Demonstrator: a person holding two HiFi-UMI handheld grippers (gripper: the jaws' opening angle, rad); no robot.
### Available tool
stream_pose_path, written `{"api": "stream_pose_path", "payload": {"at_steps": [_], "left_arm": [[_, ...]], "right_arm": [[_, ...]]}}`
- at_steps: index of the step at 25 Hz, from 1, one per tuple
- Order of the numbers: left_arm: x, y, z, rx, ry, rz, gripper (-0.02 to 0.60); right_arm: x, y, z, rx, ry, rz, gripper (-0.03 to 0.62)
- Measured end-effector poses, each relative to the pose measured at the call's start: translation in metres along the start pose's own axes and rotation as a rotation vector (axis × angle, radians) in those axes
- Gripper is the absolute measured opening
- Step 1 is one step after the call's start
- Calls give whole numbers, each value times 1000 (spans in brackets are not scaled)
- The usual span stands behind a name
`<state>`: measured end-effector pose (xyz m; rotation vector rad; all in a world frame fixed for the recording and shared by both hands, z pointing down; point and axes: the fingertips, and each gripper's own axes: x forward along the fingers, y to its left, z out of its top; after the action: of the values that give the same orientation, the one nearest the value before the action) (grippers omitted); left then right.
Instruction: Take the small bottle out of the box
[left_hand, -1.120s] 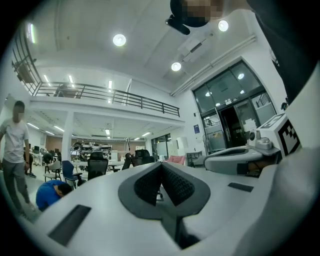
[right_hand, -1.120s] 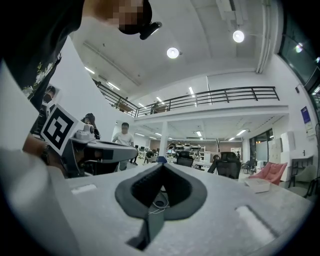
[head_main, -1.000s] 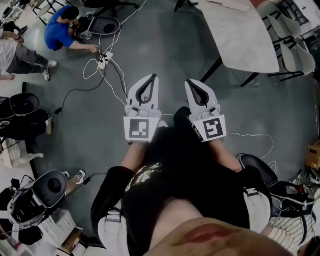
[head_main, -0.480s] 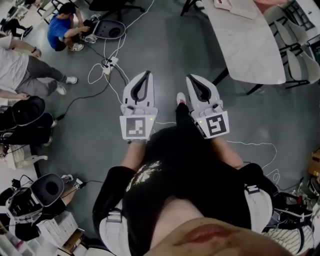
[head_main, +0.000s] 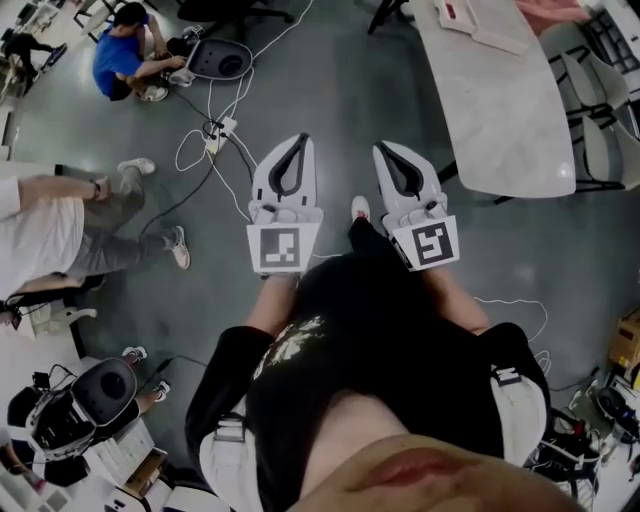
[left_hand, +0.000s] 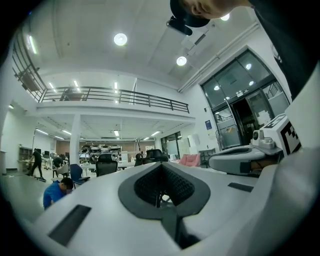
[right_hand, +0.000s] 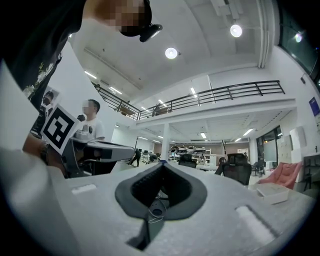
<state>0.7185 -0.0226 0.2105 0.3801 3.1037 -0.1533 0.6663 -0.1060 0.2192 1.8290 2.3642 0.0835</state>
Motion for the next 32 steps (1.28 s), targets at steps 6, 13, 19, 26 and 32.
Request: {"api": "stream_pose_path", "payload": {"at_steps": [6,13,19,26,32], "left_arm": [[55,35,-11,-15,16,-16,12],[103,19,-7,-2,22,19,12],[144,22,-17,-5,3,41,12],[171,56,-39,10,48,68,12],[186,85,-39,-6,22,59,12]], "right_arm": [[65,-30,-15,6,13,2,-5],[75,-84,-20,17,-9,33,-5],[96,-120,-48,17,14,46,-5],[142,-141,-61,28,-1,44,-5],[177,-134,-63,3,-11,65,-5]]}}
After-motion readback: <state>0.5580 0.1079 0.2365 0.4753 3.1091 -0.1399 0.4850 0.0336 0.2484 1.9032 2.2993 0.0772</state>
